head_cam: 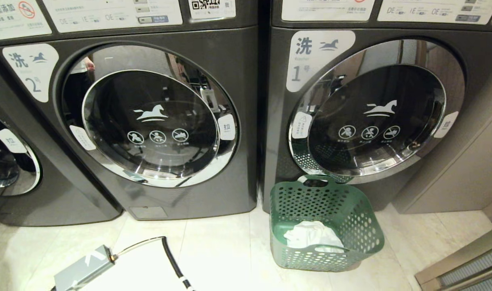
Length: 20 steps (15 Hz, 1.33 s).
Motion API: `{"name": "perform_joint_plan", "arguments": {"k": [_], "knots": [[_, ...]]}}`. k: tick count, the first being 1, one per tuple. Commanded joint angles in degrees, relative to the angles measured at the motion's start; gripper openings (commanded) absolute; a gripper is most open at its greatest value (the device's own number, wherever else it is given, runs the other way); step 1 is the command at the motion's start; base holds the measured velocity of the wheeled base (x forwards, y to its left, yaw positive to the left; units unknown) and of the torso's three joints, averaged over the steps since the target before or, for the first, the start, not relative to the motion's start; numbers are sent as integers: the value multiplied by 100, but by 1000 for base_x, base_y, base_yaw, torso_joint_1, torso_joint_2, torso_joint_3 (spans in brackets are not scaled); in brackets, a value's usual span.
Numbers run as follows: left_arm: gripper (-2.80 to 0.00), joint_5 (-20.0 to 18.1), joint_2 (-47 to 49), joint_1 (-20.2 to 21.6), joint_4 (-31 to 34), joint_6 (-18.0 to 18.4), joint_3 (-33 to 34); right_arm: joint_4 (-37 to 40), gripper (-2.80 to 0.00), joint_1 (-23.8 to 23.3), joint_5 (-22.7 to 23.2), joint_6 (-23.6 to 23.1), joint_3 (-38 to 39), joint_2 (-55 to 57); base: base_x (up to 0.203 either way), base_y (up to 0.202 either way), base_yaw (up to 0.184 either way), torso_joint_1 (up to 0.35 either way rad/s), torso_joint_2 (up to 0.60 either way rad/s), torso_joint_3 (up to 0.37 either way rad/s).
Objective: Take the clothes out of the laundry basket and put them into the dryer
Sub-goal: Take the clothes out of the basket
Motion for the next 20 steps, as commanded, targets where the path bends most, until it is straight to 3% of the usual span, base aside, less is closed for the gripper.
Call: {"name": "perform_joint_plan", "arguments": {"k": [1, 7, 20], "knots": [[-280, 7, -1, 1, 1, -5, 9, 10, -280, 2, 2, -5, -1, 0, 0, 0, 0, 3, 2, -194], [-280, 7, -1, 1, 1, -5, 9, 15, -280, 2, -7, -19, -1, 9, 0, 0, 0, 5, 2, -190], [-280, -1, -1, 1, 1, -6, 9, 10, -280, 2, 2, 13, -1, 3, 0, 0, 0, 1, 0, -43]]}}
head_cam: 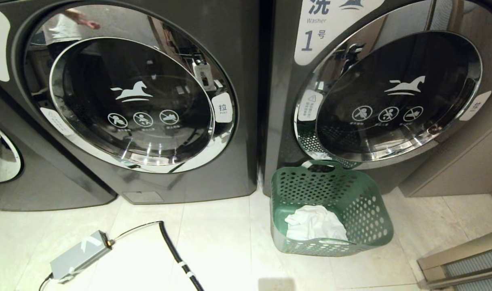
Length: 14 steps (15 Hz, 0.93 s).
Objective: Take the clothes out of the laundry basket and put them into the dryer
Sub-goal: Take the clothes out of the basket
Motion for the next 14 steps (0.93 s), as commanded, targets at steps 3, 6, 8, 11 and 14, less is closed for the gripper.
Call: {"name": "perform_joint_plan", "arguments": {"k": [3, 6, 8, 11, 14], "knots": [[-280, 2, -1, 1, -1, -11, 9, 8, -280, 2, 4, -3, -1, 6, 0, 0, 0, 3, -1, -188], [-280, -1, -1, 1, -1, -11, 9, 11, -280, 2, 4, -3, -1, 1, 0, 0, 0, 4, 4, -197], [-280, -7, -1, 1, -1, -11, 9, 16, -280, 2, 4, -3, -1, 9, 0, 0, 0, 8, 3, -206], [-280, -1, -1, 1, -1, -11, 9, 8, -280, 2, 4, -20, -1, 9, 0, 0, 0, -1, 3, -195], [-280, 2, -1, 1, -1, -11, 9, 8, -280, 2, -5, -29, -1, 9, 0, 0, 0, 1, 4, -190]]}}
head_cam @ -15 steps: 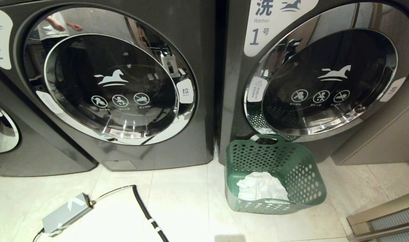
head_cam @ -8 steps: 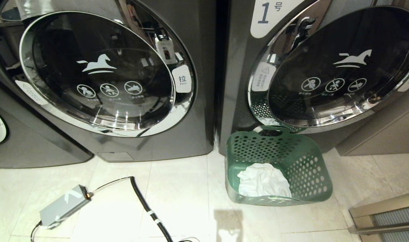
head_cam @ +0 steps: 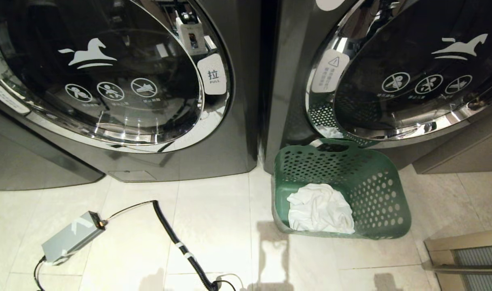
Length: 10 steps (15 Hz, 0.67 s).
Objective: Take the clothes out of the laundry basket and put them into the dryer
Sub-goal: Take the clothes out of the basket
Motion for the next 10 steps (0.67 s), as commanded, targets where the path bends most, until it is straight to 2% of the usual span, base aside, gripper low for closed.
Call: {"name": "perform_joint_plan", "arguments": {"k": [1, 8, 10], "knots": [[-280, -5, -1, 1, 0, -2, 9, 8, -280, 2, 0, -8, -1, 9, 0, 0, 0, 3, -2, -188], [-280, -5, -1, 1, 0, -2, 0, 8, -280, 2, 6, 0, -1, 2, 0, 0, 0, 2, 2, -197], [-280, 3, -1, 1, 0, -2, 9, -92, -280, 2, 3, -37, -209, 9, 0, 0, 0, 5, 0, -100]]}}
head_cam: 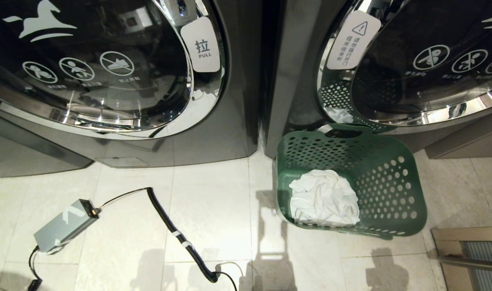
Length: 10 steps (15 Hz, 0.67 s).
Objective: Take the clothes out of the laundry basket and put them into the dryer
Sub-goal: Take the clothes out of the basket
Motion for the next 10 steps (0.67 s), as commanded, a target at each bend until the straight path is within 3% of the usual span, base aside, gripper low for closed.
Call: {"name": "perform_joint_plan", "arguments": {"k": [1, 3, 6, 10], "knots": [[-280, -2, -1, 1, 1, -2, 5, -90, -280, 2, 9, -31, -449, 67, 0, 0, 0, 6, 6, -45], [-280, 2, -1, 1, 1, 3, 2, -103, -280, 3, 4, -42, -1087, 726, 0, 0, 0, 0, 0, 0], [-280, -7, -1, 1, 1, -2, 9, -122, -280, 4, 30, -29, -1971, 2684, 0, 0, 0, 0, 0, 0], [-280, -1, -1, 1, 1, -2, 0, -234, -280, 37, 358, 20, -2286, 5157, 0, 0, 0, 0, 0, 0]]}}
